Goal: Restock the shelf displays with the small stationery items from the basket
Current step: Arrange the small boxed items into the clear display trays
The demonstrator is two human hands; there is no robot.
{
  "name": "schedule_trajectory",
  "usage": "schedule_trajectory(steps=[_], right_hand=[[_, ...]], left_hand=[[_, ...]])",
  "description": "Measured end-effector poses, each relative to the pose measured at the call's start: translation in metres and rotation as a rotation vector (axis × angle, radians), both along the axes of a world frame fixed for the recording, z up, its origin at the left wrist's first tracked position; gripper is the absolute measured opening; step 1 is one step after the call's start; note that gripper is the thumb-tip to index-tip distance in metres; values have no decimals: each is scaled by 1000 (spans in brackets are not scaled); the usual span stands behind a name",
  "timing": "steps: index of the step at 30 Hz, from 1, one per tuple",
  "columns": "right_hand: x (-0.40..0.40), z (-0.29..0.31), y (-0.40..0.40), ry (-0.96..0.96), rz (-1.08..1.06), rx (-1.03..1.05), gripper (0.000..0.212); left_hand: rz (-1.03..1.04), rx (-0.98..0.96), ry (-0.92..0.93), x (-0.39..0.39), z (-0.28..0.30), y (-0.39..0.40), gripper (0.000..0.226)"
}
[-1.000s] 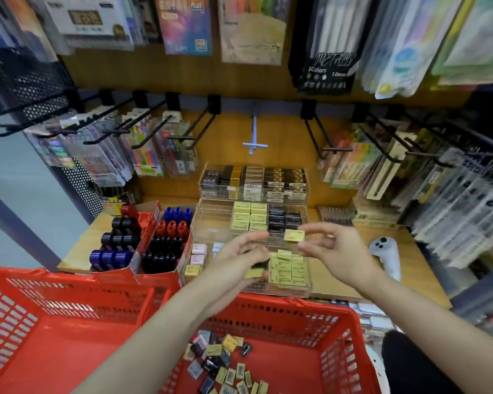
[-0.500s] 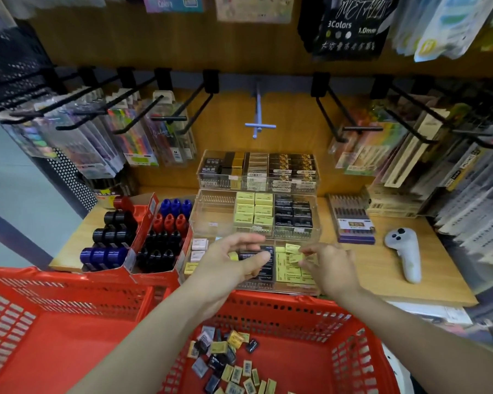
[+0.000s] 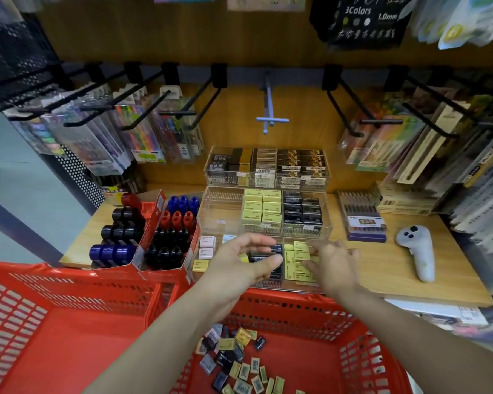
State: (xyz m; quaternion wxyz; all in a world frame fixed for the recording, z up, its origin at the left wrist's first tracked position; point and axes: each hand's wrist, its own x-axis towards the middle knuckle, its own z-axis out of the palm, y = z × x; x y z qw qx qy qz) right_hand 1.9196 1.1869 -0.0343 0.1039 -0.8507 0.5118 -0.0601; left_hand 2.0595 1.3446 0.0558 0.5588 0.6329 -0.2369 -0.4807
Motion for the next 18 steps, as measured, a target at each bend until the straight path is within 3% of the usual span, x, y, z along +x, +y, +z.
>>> schedule_trajectory(steps=[5, 7, 9, 13, 15, 18], right_hand=[[-3, 16, -1, 29, 58, 34, 40], [-6, 40, -2, -8, 147, 145, 34], [-10, 72, 2, -178, 217, 363, 27], [-19, 123, 34, -692, 94, 1061, 34], [-23, 130, 47, -765, 60, 1186, 35], [-27, 132, 55, -814, -18, 1179, 30]], left_hand=[[4, -9, -88, -1, -4, 1, 29], [-3, -27, -173, -1, -3, 1, 33], [-10, -56, -271, -3, -1, 1, 37], [-43, -162, -357, -13, 6, 0, 43], [-87, -213, -418, -20, 9, -2, 43], [-84, -224, -475, -28, 14, -3, 41]])
